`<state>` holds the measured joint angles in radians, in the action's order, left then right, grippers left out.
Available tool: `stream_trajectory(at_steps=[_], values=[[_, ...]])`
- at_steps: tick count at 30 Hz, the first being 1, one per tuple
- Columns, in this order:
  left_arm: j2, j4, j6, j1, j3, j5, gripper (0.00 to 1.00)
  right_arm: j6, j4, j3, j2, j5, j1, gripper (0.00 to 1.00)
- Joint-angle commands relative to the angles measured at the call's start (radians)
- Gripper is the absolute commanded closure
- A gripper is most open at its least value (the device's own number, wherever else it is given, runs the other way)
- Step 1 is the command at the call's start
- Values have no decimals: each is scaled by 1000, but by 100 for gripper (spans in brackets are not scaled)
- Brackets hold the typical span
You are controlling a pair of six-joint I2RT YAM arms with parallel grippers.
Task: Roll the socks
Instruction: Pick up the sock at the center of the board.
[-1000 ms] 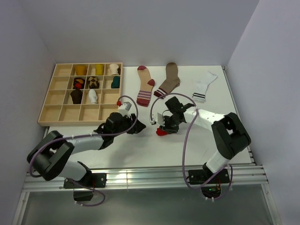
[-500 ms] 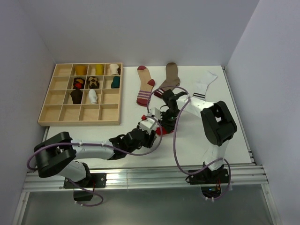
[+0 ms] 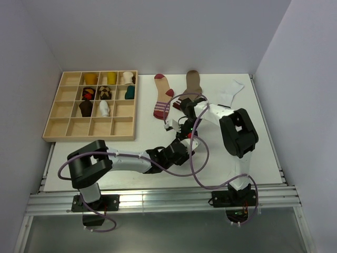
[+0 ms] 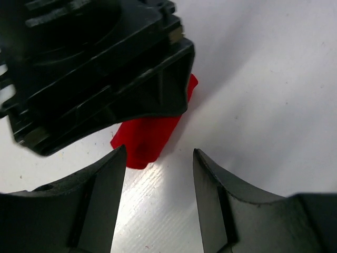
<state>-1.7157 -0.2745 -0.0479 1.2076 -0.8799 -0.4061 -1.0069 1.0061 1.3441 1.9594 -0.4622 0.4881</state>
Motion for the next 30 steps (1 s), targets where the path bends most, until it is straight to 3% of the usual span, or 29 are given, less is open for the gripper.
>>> stream_trajectory(at_steps=[1,22,30], values=[[-45,69,106,4,-73,41,42,-19,71,-7,82,42,-2,80],[-199,156,169,-91,-192,139,43,-19,209,122,196,43,-2,80],[-271,196,187,-105,-226,84,43,-30,265,161,242,33,-2,80]])
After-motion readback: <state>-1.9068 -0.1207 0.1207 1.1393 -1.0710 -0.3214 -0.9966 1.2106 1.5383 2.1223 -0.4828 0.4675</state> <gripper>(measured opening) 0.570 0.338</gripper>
